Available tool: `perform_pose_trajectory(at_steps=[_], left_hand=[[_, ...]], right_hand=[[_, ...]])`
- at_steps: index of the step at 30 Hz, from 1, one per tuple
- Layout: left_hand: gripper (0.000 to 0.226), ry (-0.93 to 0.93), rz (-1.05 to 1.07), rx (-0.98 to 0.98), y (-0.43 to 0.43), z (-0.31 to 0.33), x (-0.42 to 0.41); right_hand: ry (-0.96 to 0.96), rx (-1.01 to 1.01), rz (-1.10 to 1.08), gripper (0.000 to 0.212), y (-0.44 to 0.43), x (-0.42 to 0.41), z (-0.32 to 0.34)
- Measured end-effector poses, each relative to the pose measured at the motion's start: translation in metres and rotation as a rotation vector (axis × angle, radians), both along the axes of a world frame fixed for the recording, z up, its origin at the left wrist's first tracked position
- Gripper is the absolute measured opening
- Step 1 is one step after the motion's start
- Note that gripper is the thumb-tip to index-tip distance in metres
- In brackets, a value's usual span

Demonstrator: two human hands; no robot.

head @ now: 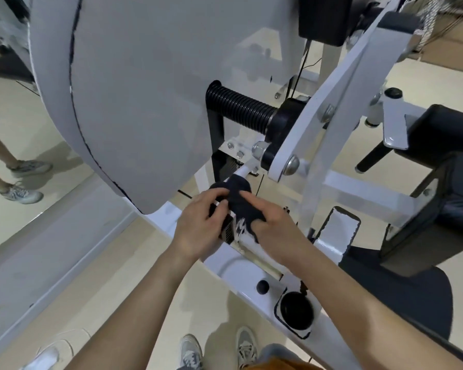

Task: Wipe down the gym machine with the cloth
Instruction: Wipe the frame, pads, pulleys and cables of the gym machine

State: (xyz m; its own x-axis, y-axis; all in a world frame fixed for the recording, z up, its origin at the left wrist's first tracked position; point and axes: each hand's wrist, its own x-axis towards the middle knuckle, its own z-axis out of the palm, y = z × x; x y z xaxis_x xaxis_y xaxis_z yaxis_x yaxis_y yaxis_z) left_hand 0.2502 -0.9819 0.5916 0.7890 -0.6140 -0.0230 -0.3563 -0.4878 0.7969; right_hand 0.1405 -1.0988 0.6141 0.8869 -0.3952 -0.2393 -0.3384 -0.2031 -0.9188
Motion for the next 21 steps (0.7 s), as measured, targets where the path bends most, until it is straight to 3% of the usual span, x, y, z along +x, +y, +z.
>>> perform_pose_trajectory(at_steps=[3,6,11,13,17,21], left_hand=[[0.037,-0.048,0.063,0.011,0.003,0.001,-0.002],[0.039,-0.192,-0.037,0.100,0.006,0.004,-0.012],[0.034,-0.434,-0.269,0.275,0.007,0.031,-0.028],[0.031,-0.454,-0.399,0.231,0.004,0.046,-0.043],[0.026,-0.172,-0.641,0.012,-0.007,0.063,-0.080],[0.052,-0.080,-0.807,0.149,-0.019,0.045,-0.104]], right_hand=[[0.111,-0.151,0.239,0.067,0.009,0.026,-0.010],[0.245,-0.331,0.319,0.061,0.000,0.040,-0.010],[0.320,-0.508,0.357,0.015,-0.005,0.008,0.019],[0.273,-0.535,0.325,0.018,-0.008,-0.027,0.041],[0.271,-0.791,0.312,0.036,-0.017,-0.107,0.057],[0.384,-0.765,0.433,0.072,-0.005,-0.140,0.039]])
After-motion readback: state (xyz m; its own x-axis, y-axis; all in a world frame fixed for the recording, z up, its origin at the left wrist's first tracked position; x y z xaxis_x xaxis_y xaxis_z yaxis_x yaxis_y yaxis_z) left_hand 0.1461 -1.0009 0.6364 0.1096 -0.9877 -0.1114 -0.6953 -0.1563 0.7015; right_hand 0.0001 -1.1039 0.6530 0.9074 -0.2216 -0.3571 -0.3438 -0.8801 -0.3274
